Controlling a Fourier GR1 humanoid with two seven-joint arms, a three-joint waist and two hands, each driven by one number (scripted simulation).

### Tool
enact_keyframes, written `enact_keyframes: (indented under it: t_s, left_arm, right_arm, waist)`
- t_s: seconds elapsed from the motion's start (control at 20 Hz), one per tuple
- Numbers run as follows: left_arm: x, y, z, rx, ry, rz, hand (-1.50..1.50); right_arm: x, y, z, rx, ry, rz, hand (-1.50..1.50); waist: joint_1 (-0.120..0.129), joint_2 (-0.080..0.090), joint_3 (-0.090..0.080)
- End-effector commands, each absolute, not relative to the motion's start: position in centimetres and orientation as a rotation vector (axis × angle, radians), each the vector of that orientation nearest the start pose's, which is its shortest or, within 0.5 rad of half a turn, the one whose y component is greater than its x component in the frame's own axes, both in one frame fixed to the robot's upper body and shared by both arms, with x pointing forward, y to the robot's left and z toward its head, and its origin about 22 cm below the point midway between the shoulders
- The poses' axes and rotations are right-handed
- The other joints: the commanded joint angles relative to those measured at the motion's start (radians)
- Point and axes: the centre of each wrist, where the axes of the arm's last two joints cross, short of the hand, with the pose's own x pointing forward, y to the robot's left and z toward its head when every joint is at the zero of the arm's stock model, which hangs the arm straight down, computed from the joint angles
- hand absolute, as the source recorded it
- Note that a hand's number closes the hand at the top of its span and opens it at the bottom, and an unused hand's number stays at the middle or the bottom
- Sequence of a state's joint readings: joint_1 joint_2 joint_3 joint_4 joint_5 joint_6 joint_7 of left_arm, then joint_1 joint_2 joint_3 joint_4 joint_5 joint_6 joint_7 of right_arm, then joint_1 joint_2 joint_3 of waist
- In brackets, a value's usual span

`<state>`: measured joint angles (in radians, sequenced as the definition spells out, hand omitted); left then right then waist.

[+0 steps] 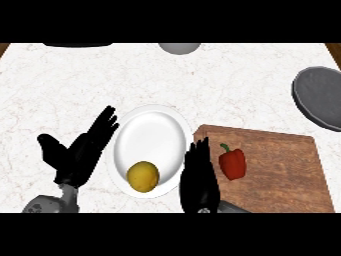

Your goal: Pick the bell pepper from the cutting board and place it in the pan

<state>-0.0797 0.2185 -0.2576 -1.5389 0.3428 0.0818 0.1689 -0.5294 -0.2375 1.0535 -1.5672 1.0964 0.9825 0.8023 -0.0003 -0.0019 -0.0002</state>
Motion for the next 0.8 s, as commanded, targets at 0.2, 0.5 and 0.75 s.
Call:
enact_keyframes:
  t_s: [0.2, 0.5, 0.75]
  left_arm:
    - [24.8, 20.7, 0.9, -0.215, -1.353, -0.080, 0.00]
    - [25.5, 21.7, 0.9, -0.230, -1.350, -0.089, 0.00]
    - [25.2, 20.3, 0.3, -0.208, -1.356, -0.092, 0.00]
  right_arm:
    - [22.4, -5.9, 3.1, -1.290, -0.479, 2.253, -1.50]
    - [23.8, -8.9, 3.2, -1.333, -0.477, 2.265, -1.50]
    - [23.2, -8.9, 3.0, -1.309, -0.566, 2.361, 1.50]
  waist:
    - [0.004, 0.002, 0.000]
    - [0.003, 0.002, 0.000]
    - [0.003, 0.002, 0.000]
